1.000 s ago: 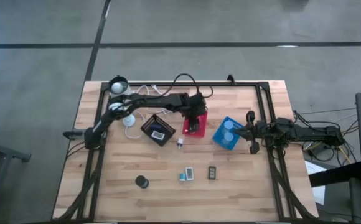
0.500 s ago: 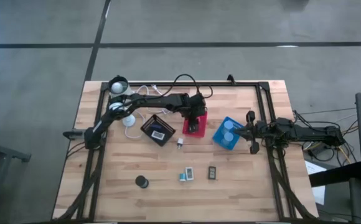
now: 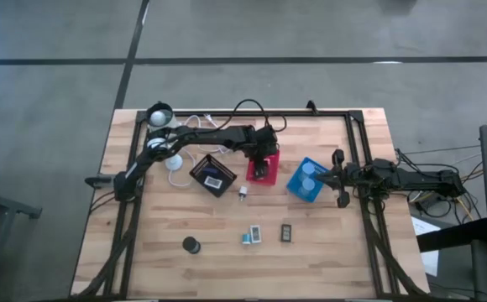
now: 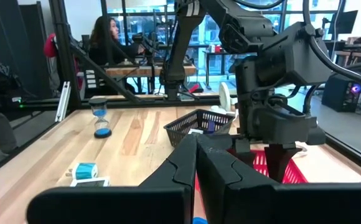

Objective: Pick & Place Office items
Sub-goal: Put the pink charger adapter into the red basket, then put the black hourglass into the blue basket

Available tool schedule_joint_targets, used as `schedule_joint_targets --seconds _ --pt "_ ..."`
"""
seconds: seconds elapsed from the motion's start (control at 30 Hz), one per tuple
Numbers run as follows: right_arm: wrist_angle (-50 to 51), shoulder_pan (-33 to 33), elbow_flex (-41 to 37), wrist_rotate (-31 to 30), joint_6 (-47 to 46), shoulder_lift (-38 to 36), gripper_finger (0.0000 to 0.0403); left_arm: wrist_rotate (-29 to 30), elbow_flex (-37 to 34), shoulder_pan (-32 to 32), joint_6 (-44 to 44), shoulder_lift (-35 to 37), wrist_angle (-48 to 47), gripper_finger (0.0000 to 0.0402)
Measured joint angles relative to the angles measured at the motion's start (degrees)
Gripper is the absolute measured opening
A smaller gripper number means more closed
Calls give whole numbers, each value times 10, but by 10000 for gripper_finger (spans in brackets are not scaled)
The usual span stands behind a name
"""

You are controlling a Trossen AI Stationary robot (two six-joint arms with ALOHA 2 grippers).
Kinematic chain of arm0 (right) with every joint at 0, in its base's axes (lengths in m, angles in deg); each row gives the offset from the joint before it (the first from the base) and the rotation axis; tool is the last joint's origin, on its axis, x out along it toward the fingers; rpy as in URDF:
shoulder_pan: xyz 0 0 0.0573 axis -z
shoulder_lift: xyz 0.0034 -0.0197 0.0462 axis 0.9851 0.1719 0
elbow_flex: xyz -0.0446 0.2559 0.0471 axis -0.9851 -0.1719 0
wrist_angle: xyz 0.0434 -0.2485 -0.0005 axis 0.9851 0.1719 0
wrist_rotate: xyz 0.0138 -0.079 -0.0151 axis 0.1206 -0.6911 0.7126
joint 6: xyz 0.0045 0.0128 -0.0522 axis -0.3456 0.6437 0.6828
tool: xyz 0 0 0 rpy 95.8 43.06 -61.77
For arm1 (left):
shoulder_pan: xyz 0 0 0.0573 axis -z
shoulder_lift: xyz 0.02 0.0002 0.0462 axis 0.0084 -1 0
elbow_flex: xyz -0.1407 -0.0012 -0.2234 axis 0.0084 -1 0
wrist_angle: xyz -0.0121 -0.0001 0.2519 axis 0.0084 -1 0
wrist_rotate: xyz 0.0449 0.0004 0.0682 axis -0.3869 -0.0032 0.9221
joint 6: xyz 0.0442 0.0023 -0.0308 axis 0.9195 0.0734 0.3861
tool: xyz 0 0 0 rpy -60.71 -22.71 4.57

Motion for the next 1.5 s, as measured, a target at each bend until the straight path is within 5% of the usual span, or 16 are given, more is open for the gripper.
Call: schedule_joint_targets --seconds 0.37,0.77,0.93,1.13,1.33,1.5 --pt "0 0 0 0 4 0 8 26 0 0 5 14 -4 190" --pt "0 0 0 0 7 0 8 28 93 3 16 100 -191 220" --pt "0 0 0 0 12 -1 8 41 120 10 14 192 -310 191" --pt "-5 0 0 -1 12 -1 8 68 94 22 1 340 -378 104" --pt "-29 0 0 -3 10 -1 8 67 -1 21 -13 511 -368 18" --pt "-41 0 0 -3 9 0 8 13 -152 21 -35 679 -231 7"
